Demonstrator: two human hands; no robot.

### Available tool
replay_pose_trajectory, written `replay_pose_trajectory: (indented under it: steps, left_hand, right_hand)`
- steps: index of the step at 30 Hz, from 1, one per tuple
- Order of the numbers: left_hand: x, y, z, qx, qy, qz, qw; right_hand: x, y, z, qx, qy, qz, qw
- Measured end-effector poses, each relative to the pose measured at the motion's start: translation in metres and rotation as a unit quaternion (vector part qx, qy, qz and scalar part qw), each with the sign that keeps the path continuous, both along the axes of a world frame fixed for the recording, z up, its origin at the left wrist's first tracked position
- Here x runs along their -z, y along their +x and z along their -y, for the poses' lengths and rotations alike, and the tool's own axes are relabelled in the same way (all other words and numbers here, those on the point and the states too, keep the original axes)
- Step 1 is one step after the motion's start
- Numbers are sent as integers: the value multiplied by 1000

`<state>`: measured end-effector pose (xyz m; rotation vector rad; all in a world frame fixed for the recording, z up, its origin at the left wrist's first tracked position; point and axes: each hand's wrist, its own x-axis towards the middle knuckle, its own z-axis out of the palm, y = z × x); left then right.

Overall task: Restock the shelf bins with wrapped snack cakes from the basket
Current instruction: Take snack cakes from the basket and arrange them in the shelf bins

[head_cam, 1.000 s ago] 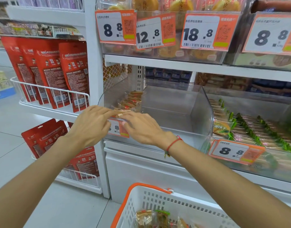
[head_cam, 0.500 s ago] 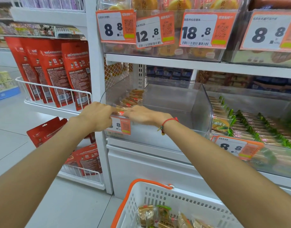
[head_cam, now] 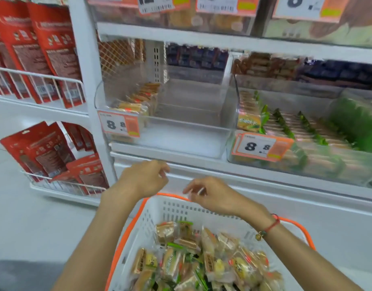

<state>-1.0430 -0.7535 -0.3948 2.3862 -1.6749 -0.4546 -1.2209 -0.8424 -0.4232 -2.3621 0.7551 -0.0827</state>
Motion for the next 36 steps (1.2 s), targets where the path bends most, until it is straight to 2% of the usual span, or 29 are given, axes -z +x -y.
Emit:
replay_pose_trajectory:
  steps: [4,6,9,12,14,18,20,22,25,28,30,33,36]
  left_hand:
    - [69,-20,-2,27,110,-9,993]
    - [108,-34,-6,54,167,-58,983]
    - [153,-54,-15,88,218,-134,963]
    - [187,-59,-28,84,223,-110,965]
    - [204,-58,-37,83,213,-103,968]
    - [222,-58,-46,48,152,-167,973]
    - [225,-57,-46,13,130,-218,967]
    - [222,-57,-44,-18,112,-244,963]
    - [208,-62,-40,-52,43,-212,975]
    - [187,-70,-33,-43,-13,-205,978]
    - [173,-73,-26,-42,-34,-261,964]
    - [143,-80,-14,-36,-81,-380,921]
    - [111,-95,-2,-18,-125,-408,904]
  right_hand:
    - [50,-39,-12,-59,44,-199,977]
    - [74,-54,-19,-69,60,-259,961]
    - [116,-68,-23,-40,40,-298,953]
    - [149,-80,-31,-3,-10,-313,950]
    - [164,-87,-38,15,-2,-326,945]
    - [190,-100,-46,91,47,-257,961]
    - [193,-106,-46,81,70,-221,969]
    - [187,-113,-43,59,84,-226,969]
    - [179,-119,-33,42,121,-260,957]
    - [166,-113,-27,23,125,-273,954]
    - [152,-108,-22,19,131,-261,956]
    - [117,-103,-13,21,197,-206,958]
    - [71,-103,-7,52,268,-108,956]
